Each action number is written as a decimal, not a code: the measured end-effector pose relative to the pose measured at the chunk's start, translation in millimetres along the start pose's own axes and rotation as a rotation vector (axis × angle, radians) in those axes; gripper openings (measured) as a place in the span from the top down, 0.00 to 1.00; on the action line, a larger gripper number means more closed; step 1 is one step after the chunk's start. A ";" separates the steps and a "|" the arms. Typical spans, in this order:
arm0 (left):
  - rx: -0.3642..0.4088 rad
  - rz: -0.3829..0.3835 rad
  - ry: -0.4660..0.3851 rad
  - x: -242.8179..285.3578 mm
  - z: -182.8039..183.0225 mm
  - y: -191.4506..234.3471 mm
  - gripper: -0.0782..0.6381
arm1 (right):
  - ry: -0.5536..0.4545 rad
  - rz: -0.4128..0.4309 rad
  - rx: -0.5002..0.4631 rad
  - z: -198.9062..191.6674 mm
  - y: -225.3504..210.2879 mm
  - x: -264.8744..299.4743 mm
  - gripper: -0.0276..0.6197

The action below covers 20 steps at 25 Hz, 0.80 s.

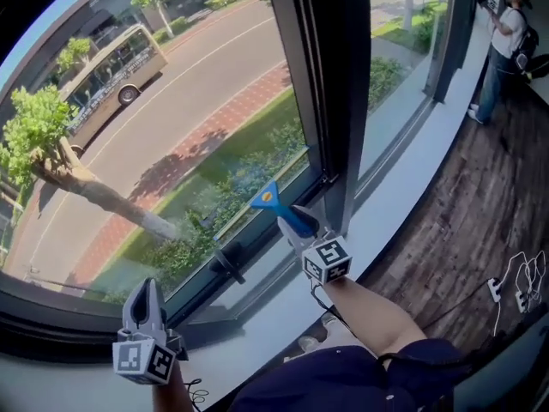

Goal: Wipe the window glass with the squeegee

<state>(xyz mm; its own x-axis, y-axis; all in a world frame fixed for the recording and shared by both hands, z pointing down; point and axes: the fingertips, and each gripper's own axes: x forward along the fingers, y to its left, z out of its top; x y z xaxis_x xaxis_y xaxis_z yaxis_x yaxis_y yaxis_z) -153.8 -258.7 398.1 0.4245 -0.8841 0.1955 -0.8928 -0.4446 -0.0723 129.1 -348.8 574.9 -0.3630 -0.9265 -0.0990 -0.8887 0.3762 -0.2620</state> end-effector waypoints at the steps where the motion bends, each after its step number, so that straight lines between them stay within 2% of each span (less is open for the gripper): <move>1: -0.006 0.002 0.001 -0.8 0.7 -0.3 0.89 | 0.007 0.007 -0.005 1.0 1.3 1.4 0.73; 7: -0.014 -0.002 0.006 -1.1 3.4 -1.9 0.89 | 0.058 -0.009 0.004 -9.8 -3.3 -2.8 0.73; 16: -0.029 0.047 0.013 -10.7 2.6 4.4 0.89 | 0.121 0.012 -0.004 -26.0 -4.9 -4.2 0.73; 20: -0.026 0.069 0.048 -22.0 -11.5 7.7 0.89 | 0.163 0.011 -0.011 -39.6 -6.2 -19.0 0.73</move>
<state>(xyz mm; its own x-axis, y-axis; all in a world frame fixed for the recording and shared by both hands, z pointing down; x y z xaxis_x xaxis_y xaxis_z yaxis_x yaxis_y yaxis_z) -171.7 -241.0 404.5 0.3547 -0.9042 0.2379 -0.9235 -0.3786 -0.0620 130.4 -333.3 616.4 -0.4128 -0.9091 0.0555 -0.8869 0.3874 -0.2515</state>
